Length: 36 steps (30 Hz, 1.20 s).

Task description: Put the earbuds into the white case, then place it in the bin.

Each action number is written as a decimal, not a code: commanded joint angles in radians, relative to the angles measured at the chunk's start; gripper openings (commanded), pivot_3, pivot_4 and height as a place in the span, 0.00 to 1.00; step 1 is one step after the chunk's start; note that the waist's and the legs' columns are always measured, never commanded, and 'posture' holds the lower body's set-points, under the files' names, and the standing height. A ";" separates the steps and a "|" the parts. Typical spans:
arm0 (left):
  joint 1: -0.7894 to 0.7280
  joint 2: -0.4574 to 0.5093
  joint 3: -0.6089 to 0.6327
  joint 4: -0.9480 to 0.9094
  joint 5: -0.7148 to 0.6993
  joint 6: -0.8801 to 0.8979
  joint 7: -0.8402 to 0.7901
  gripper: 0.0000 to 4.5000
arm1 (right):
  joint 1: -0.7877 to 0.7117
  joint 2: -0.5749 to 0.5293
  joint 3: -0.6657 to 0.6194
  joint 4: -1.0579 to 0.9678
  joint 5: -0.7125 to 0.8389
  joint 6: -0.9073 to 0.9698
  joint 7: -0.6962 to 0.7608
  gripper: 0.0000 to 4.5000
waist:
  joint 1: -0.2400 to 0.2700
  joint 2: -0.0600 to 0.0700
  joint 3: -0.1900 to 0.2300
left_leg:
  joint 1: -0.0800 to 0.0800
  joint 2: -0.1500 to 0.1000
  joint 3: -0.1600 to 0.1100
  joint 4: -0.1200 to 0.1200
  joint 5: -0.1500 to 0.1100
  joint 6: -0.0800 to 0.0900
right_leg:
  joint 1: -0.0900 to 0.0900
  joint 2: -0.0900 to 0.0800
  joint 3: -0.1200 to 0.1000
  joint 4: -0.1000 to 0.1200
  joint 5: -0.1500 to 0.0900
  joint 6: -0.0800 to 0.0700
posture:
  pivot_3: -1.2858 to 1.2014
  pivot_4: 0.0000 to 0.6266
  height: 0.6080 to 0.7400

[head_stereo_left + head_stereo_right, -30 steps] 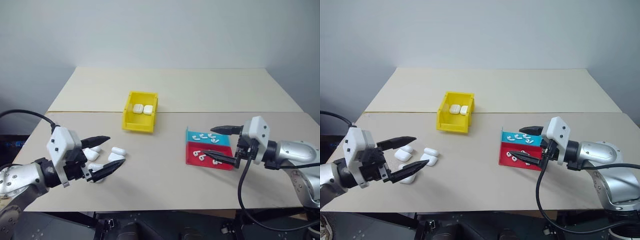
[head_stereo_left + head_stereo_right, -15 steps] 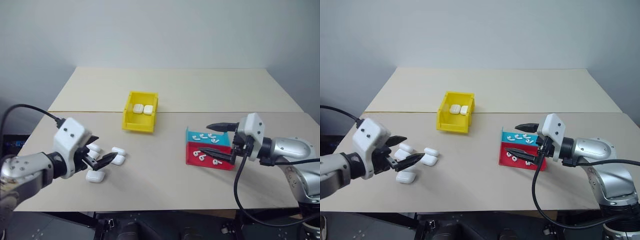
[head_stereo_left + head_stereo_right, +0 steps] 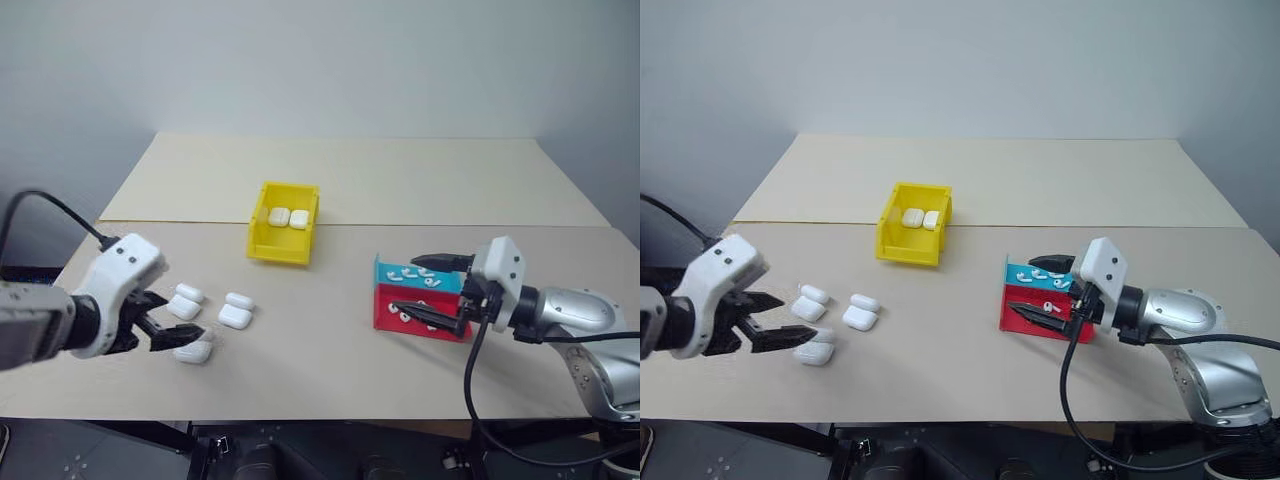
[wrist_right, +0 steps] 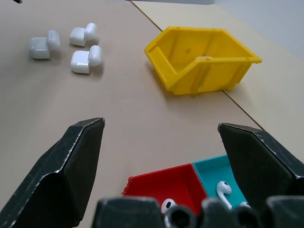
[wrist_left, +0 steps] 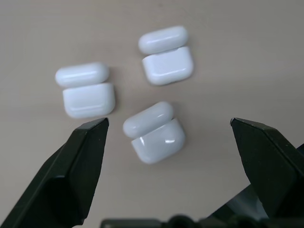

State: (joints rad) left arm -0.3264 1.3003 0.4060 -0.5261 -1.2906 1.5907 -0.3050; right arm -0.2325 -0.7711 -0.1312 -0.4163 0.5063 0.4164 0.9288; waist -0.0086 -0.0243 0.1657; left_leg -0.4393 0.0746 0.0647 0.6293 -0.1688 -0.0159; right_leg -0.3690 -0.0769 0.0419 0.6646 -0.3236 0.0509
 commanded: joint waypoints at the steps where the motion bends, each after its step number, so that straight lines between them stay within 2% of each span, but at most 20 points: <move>1: -0.025 0.034 -0.033 0.042 -0.083 0.023 0.012 0.99 | -0.007 0.005 -0.016 -0.042 0.021 0.005 -0.017 1.00 | -0.001 0.000 0.000 | 0.000 0.000 0.000 0.000 0.000 0.000 | 0.000 0.000 0.000 0.000 0.000 0.000 | 0.52 0.24 1.00; 7: -0.061 0.119 -0.152 0.189 -0.288 0.017 0.148 0.99 | 0.008 0.024 -0.009 -0.056 0.024 0.003 -0.042 1.00 | -0.003 0.000 0.000 | 0.000 0.001 0.000 -0.001 0.000 -0.001 | -0.001 0.000 0.000 0.001 0.000 0.000 | 0.52 0.24 1.00; 9: -0.050 0.165 -0.200 0.197 -0.371 -0.023 0.243 0.99 | 0.022 0.036 -0.003 -0.062 0.020 -0.001 -0.052 1.00 | -0.003 -0.002 0.000 | 0.000 0.000 0.000 0.000 0.000 -0.001 | -0.001 0.000 0.000 0.001 0.000 0.000 | 0.52 0.24 1.00; 13: -0.012 0.269 -0.342 0.219 -0.604 -0.188 0.472 0.99 | 0.034 0.059 0.012 -0.074 0.010 -0.006 -0.072 1.00 | -0.003 -0.003 0.001 | 0.000 0.000 0.000 -0.001 0.000 -0.001 | -0.001 0.000 0.001 0.001 0.000 0.000 | 0.52 0.24 1.00; 15: -0.010 0.284 -0.410 0.235 -0.672 -0.261 0.543 0.99 | 0.036 0.067 0.018 -0.080 0.009 -0.006 -0.083 1.00 | -0.002 -0.003 0.001 | 0.000 0.001 -0.001 -0.001 0.000 -0.001 | -0.001 -0.001 0.001 0.001 0.000 0.000 | 0.52 0.24 1.00; 20: -0.044 0.267 -0.519 0.222 -0.682 -0.328 0.608 0.99 | 0.052 0.077 0.023 -0.100 0.009 -0.006 -0.103 1.00 | 0.000 -0.003 0.001 | 0.000 0.000 0.000 -0.001 0.001 -0.001 | -0.001 0.000 0.000 0.001 0.000 0.000 | 0.52 0.24 1.00; 25: -0.113 0.156 -0.612 0.239 -0.682 -0.381 0.764 0.99 | 0.064 0.085 0.030 -0.113 0.007 -0.011 -0.119 1.00 | 0.012 -0.003 0.000 | 0.000 0.000 0.000 -0.001 0.001 -0.001 | -0.001 0.000 0.000 0.001 0.000 0.000 | 0.52 0.24 1.00; 29: -0.175 0.079 -0.658 0.281 -0.682 -0.368 0.829 0.99 | 0.065 0.092 0.036 -0.116 0.003 -0.012 -0.127 1.00 | 0.017 -0.004 0.000 | 0.000 0.000 0.000 0.000 0.001 -0.001 | 0.000 0.000 0.000 0.001 0.000 0.000 | 0.52 0.24 1.00; 36: -0.214 0.018 -0.699 0.317 -0.682 -0.345 0.894 0.99 | 0.075 0.101 0.037 -0.133 0.000 -0.012 -0.145 1.00 | 0.019 -0.004 0.000 | 0.000 0.000 0.000 0.000 0.001 -0.001 | 0.000 0.000 0.000 0.001 0.000 0.000 | 0.52 0.24 1.00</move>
State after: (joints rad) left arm -0.5186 1.3287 -0.2909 -0.2167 -1.9632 1.2446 0.5720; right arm -0.1589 -0.6742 -0.0844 -0.5076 0.5013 0.4191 0.7909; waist 0.0109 -0.0283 0.1659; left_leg -0.4395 0.0745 0.0643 0.6293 -0.1681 -0.0171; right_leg -0.3695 -0.0769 0.0421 0.6654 -0.3235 0.0506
